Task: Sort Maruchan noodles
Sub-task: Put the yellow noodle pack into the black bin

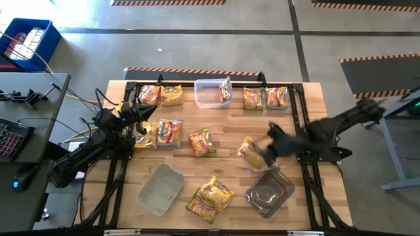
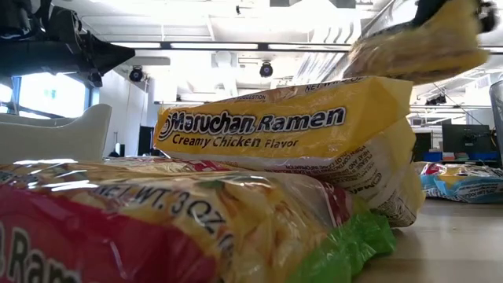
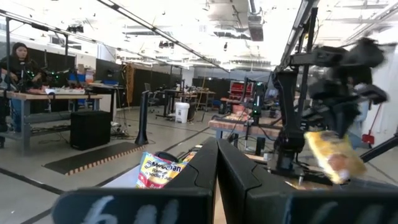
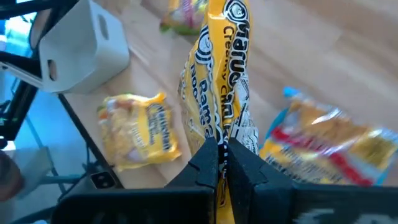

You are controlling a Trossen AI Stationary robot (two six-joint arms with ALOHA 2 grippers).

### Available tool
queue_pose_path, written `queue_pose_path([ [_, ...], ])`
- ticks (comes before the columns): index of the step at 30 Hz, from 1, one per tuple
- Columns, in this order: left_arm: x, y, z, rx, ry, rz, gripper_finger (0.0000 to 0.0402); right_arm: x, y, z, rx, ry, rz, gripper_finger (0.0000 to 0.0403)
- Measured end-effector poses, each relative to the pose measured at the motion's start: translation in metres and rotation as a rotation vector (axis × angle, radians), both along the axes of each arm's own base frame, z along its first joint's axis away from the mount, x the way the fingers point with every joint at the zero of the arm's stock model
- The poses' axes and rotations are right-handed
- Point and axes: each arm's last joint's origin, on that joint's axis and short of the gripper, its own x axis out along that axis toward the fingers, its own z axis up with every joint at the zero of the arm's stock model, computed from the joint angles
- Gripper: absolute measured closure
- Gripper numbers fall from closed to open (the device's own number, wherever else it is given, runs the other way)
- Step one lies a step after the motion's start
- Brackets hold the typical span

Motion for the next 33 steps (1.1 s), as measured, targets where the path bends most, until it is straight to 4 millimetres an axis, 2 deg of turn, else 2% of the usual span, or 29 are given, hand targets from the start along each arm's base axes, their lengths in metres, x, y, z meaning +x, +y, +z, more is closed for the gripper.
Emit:
queue_pose_path([
  [6, 0.0, 0.0, 0.0, 0.0, 0.0, 0.0, 0.0399, 0.008, 0.054, -0.006, -0.058, 0.098, 0.006, 0.0403],
  [14, 0.0, 0.0, 0.0, -0.001, 0.001, 0.0, 0.0399, 0.019, 0.124, 0.017, -0.097, 0.252, -0.045, 0.0403],
  [17, 0.0, 0.0, 0.0, -0.001, 0.001, 0.0, 0.0399, 0.021, 0.151, 0.014, -0.116, 0.297, -0.088, 0.0403],
  [21, 0.0, 0.0, 0.0, 0.0, 0.0, 0.004, 0.0399, 0.028, 0.182, -0.002, -0.168, 0.319, -0.103, 0.0403],
  [25, 0.0, 0.0, 0.0, 0.002, -0.003, 0.004, 0.0399, 0.036, 0.193, -0.014, -0.205, 0.338, -0.116, 0.0403],
  [33, 0.0, 0.0, 0.0, 0.002, -0.003, 0.004, 0.0399, 0.04, 0.194, -0.02, -0.227, 0.347, -0.128, 0.0403],
])
